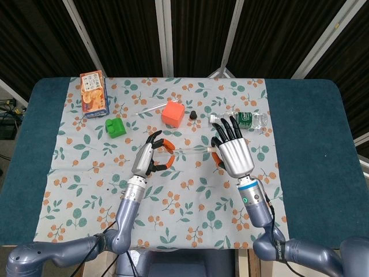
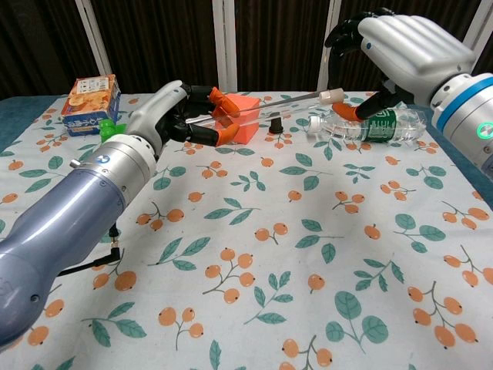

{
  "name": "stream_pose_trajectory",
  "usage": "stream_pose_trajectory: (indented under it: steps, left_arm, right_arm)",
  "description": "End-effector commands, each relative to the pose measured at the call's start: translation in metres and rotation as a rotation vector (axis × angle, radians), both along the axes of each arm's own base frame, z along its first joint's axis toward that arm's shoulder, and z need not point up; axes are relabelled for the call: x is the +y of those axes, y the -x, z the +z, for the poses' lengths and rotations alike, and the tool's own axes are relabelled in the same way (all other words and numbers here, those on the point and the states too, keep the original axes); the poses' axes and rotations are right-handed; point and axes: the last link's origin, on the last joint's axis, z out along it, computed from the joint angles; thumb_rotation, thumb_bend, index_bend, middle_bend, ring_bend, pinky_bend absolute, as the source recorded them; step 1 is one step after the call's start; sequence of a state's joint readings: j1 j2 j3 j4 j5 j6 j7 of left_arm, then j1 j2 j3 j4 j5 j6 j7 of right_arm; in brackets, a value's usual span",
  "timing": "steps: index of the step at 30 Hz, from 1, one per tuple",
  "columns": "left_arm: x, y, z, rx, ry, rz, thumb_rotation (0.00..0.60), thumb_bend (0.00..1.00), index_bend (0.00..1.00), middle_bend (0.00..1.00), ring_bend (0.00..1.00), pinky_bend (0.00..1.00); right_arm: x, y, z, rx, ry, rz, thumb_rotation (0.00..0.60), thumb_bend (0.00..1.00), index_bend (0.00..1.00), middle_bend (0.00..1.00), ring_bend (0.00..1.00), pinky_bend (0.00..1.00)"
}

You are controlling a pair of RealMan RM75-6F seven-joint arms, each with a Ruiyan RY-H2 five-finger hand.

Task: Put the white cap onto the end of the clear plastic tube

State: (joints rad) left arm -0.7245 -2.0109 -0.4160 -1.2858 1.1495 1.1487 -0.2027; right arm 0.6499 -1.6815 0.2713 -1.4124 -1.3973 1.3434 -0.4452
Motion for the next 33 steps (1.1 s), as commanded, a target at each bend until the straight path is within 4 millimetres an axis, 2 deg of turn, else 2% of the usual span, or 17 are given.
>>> stream_pose_trajectory:
  steps: [1, 33]
  left_arm:
    - [-0.0007, -0.0016, 0.0003, -0.005, 0.0, 0.004, 0.6, 0.83, 0.57, 0.52, 0.08, 0.0]
    - [-0.0035, -0.0086, 0.0008, -0.028, -0.005, 0.005, 0.6, 0.83, 0.57, 0.52, 0.08, 0.0]
  right_arm:
    - [0.0005, 0.0002, -0.0002, 0.0, 0.0, 0.0, 0.6, 0.41, 0.6, 0.23, 0.12, 0.07]
    - [0.007, -0.0044, 0.0023, -0.009, -0.003, 0.012, 0.6, 0.41, 0.6, 0.23, 0.12, 0.07]
